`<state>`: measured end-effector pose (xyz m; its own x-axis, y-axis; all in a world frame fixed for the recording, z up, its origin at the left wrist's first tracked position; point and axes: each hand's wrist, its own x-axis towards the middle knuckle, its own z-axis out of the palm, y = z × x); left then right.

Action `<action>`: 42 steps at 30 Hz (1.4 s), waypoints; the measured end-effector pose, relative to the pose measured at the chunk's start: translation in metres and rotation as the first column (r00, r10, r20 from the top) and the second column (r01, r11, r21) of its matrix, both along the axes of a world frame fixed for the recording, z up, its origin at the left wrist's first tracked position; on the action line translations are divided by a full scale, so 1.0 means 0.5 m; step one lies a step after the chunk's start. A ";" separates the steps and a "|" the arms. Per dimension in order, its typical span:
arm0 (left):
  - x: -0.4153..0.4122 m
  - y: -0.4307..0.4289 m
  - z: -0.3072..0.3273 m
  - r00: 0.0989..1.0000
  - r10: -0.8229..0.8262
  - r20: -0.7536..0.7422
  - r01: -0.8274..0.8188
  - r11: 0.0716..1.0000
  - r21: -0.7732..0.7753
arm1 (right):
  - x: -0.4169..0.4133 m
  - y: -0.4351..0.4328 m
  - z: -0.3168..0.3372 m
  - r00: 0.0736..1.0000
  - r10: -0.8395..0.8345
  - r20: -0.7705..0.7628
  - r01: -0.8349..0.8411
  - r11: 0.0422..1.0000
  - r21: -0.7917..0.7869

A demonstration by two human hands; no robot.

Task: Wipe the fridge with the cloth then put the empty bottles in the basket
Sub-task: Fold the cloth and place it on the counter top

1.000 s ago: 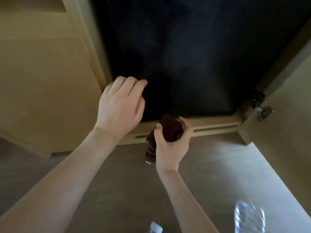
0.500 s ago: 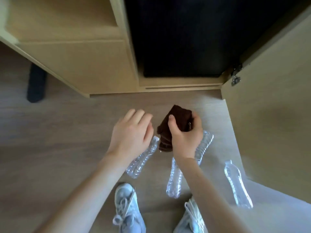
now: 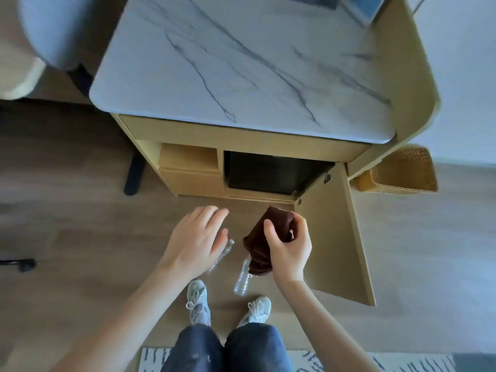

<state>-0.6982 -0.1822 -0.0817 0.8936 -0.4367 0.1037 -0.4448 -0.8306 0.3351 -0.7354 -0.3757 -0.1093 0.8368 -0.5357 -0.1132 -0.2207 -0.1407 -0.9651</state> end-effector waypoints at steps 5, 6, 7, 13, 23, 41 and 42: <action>-0.063 0.012 0.159 0.993 0.002 0.121 0.002 0.999 -0.034 | -0.036 -0.021 0.168 0.993 0.050 0.106 -0.049 0.999 -0.015; -0.074 0.013 0.178 0.989 0.013 0.148 -0.007 0.999 -0.044 | -0.040 -0.026 0.191 0.990 0.045 0.135 -0.044 0.999 -0.011; -0.084 0.014 0.192 0.984 0.023 0.177 -0.014 0.999 -0.051 | -0.045 -0.030 0.208 0.987 0.044 0.152 -0.043 0.999 -0.011; -0.165 0.017 0.215 0.979 0.106 0.177 -0.101 0.994 -0.041 | -0.089 -0.038 0.231 0.991 0.062 0.122 -0.066 0.998 0.024; -0.177 0.075 0.252 0.936 0.314 0.158 -0.284 0.941 -0.185 | -0.069 0.010 0.268 0.970 0.184 0.161 -0.195 0.979 0.054; 0.000 0.598 0.258 0.980 0.183 0.084 -0.179 0.982 -0.056 | 0.085 0.536 0.245 0.997 0.037 0.061 -0.050 0.970 0.237; 0.009 0.613 0.259 0.978 0.195 0.078 -0.191 0.980 -0.065 | 0.092 0.556 0.250 0.997 0.043 0.064 -0.057 0.968 0.245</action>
